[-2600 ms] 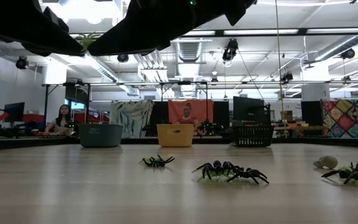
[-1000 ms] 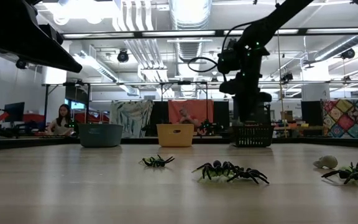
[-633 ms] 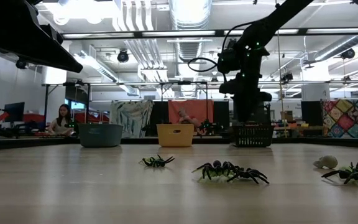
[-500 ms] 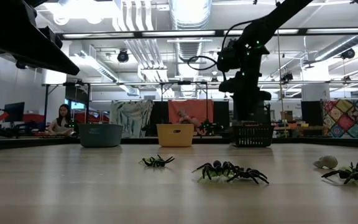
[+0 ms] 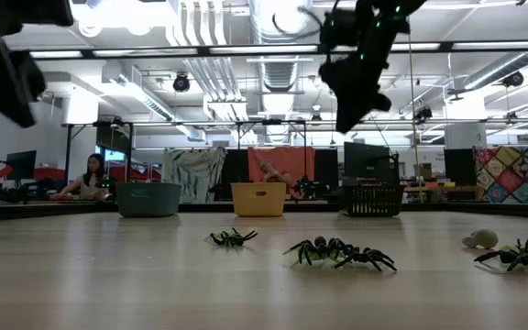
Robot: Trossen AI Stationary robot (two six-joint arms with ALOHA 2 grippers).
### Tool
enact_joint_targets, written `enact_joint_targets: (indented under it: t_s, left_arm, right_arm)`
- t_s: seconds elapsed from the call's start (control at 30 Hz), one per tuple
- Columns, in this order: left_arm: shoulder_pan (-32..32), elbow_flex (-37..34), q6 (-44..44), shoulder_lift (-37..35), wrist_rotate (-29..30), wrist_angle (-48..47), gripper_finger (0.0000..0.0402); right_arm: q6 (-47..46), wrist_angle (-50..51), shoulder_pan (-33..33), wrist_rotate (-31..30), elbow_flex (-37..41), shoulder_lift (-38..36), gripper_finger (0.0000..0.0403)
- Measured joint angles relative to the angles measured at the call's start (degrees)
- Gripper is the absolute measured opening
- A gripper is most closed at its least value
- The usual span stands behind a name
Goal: Sort Halloween decoration
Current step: Put the white skull toy into the blue bin
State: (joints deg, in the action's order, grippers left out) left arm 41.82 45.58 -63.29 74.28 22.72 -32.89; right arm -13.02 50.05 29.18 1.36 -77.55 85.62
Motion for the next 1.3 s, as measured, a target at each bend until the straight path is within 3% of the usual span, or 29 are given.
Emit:
enact_joint_targets:
  t_s: [0.27, 0.4, 0.67, 0.97, 1.3]
  left_arm:
    - [0.51, -0.26, -12.79, 0.02, -7.5, -1.43, 0.0105]
    - [0.55, -0.28, -18.43, 0.04, -10.76, -3.78, 0.0114]
    - [0.83, -0.3, -22.75, 2.41, -17.82, -4.97, 0.0116]
    - [1.27, -0.35, -26.79, 4.9, -20.77, -10.34, 0.0116]
    - [2.43, -0.35, -27.27, 11.91, -25.2, -10.02, 0.0116]
  right_arm:
    - [-1.33, -7.74, -12.31, -0.12, 4.15, -6.14, 0.007]
    - [-3.59, -11.41, -18.7, -3.09, 6.07, -6.86, 0.007]
    - [-4.55, -17.8, -28.81, -6.12, 9.22, -5.87, 0.007]
    - [-5.89, -23.77, -32.03, -6.46, 11.15, -5.57, 0.007]
    - [-6.58, -25.08, -31.95, -6.51, 11.36, -5.57, 0.007]
